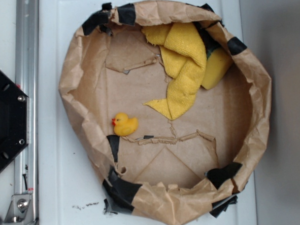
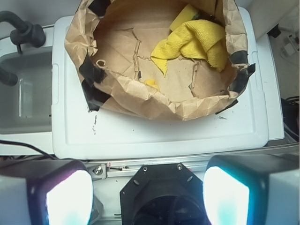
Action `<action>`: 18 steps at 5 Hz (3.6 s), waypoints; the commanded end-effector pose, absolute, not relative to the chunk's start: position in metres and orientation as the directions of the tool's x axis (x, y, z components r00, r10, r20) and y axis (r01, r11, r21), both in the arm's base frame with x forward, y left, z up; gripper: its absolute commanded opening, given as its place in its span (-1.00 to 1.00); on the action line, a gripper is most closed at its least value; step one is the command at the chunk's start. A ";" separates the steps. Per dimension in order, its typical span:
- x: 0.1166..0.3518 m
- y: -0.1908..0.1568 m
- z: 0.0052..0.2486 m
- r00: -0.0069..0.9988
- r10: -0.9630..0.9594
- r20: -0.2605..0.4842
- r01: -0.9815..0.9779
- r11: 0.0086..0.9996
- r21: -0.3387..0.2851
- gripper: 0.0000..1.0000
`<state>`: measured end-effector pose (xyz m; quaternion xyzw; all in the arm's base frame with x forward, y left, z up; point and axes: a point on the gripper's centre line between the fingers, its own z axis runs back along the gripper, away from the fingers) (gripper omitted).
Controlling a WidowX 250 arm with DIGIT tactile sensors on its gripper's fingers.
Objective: Grab the yellow duck.
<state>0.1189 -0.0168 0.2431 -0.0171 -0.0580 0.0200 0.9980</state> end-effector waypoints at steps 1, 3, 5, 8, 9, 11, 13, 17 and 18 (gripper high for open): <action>0.119 -0.017 0.243 0.992 0.042 0.115 -0.038 0.999 -0.036 1.00; 0.201 0.043 0.165 0.985 0.102 0.139 -0.081 0.985 -0.151 1.00; 0.201 0.043 0.165 0.985 0.102 0.139 -0.081 0.985 -0.151 1.00; 0.208 -0.011 0.063 0.951 0.196 -0.239 -0.258 0.928 -0.269 1.00; 0.218 -0.002 0.058 0.942 0.235 -0.240 -0.293 0.924 -0.246 1.00; 0.237 0.008 0.051 0.985 0.166 -0.046 -0.166 0.986 0.010 1.00; 0.223 -0.029 0.019 0.989 -0.039 -0.142 -0.001 0.963 -0.271 0.46; 0.236 0.003 0.135 0.989 -0.124 -0.086 0.115 0.988 -0.099 -1.00; 0.259 0.005 0.165 0.996 -0.043 0.079 0.036 0.995 0.095 -1.00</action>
